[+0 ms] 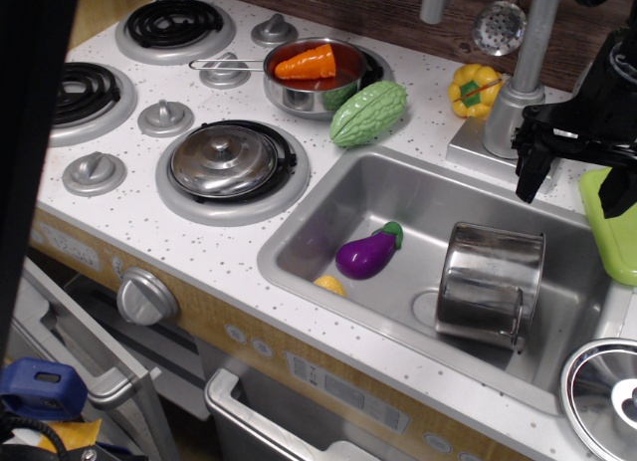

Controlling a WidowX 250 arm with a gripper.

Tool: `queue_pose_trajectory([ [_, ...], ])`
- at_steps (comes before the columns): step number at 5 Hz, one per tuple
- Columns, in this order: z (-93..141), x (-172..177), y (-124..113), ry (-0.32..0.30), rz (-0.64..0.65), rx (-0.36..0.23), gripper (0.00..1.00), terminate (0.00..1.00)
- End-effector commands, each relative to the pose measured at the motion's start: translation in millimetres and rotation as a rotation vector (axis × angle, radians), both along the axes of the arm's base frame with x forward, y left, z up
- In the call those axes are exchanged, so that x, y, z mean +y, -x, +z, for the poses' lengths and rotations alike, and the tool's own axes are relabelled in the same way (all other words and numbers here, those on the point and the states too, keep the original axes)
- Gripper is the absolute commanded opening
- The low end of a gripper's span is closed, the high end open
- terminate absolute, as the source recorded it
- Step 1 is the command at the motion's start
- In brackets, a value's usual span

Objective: Flip pot upright in sink

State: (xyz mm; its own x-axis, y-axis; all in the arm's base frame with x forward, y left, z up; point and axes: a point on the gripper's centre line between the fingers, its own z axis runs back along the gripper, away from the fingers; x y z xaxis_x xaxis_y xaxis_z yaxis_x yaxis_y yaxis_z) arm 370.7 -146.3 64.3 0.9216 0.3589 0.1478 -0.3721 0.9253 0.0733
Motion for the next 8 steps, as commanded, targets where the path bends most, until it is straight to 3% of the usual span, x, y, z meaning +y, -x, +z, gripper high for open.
queue_pose_trajectory([
  [1,0,0,0,0.0,0.0,0.0,1.0,0.0],
  [4,-22,-3,7,-0.143,-0.055,-0.023,1.0,0.0],
  [6,-37,-1,11,-0.236,-0.103,0.005,1.0,0.0],
  [8,-46,13,18,-0.262,-0.143,0.03,1.0,0.0],
])
